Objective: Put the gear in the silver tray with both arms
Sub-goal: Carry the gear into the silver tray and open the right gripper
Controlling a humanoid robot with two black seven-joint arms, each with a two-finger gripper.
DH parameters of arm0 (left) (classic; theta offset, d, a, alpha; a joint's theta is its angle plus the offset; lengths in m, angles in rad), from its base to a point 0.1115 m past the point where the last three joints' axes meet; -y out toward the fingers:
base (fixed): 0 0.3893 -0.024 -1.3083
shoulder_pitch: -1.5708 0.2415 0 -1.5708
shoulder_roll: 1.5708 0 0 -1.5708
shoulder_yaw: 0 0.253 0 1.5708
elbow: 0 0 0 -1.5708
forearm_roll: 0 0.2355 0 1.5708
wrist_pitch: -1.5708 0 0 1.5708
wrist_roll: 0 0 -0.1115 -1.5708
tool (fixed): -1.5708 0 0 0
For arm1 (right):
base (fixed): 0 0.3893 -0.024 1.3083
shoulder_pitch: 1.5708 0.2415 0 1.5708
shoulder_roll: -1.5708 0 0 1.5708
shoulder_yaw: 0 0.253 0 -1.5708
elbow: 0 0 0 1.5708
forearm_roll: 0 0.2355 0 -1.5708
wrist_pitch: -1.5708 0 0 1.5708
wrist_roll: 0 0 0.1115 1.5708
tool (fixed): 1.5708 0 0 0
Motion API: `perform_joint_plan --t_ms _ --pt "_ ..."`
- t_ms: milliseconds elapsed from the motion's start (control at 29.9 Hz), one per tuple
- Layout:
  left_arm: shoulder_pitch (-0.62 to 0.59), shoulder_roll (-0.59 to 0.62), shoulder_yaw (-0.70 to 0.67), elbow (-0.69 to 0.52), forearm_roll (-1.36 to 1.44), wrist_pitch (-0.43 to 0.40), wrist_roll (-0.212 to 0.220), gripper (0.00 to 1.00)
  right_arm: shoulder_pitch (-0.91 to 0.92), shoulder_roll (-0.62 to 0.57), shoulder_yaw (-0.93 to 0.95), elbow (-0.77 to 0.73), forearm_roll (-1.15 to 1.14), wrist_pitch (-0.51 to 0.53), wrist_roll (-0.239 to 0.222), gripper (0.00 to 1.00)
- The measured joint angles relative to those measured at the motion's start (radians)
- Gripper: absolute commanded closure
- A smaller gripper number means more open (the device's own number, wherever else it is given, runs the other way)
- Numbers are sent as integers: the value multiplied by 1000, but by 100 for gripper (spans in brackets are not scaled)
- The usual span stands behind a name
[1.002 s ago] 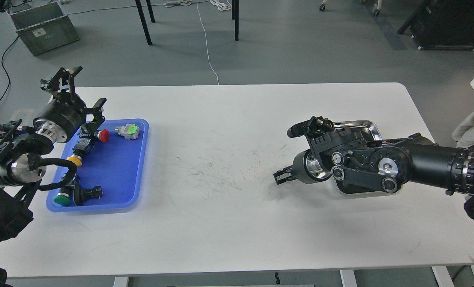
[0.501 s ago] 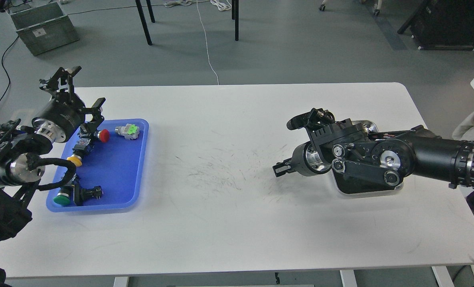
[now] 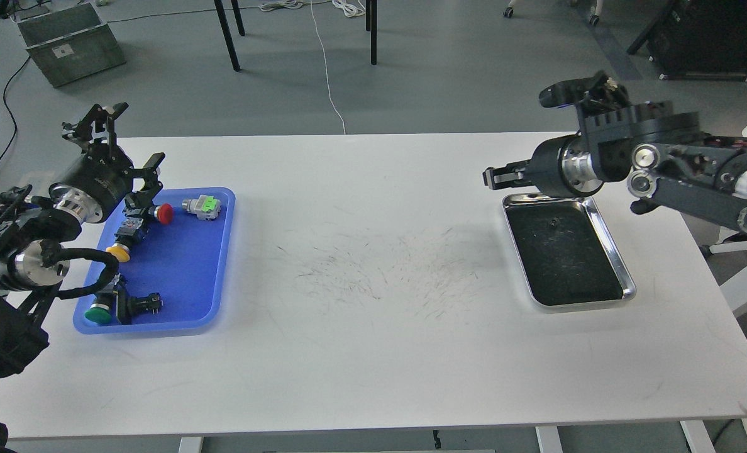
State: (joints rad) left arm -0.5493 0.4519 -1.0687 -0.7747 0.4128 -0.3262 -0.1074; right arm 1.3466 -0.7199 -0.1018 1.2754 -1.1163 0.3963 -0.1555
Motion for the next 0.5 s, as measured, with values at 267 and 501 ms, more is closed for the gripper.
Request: perform_joint_plan --t_ms 267,501 --pt "-7 -8 0 0 3 2 0 2 -227 -109 11 4 -14 -80 14 98" --pt "-10 -8 0 0 4 5 0 2 -320 -104 11 -6 -25 -148 17 98"
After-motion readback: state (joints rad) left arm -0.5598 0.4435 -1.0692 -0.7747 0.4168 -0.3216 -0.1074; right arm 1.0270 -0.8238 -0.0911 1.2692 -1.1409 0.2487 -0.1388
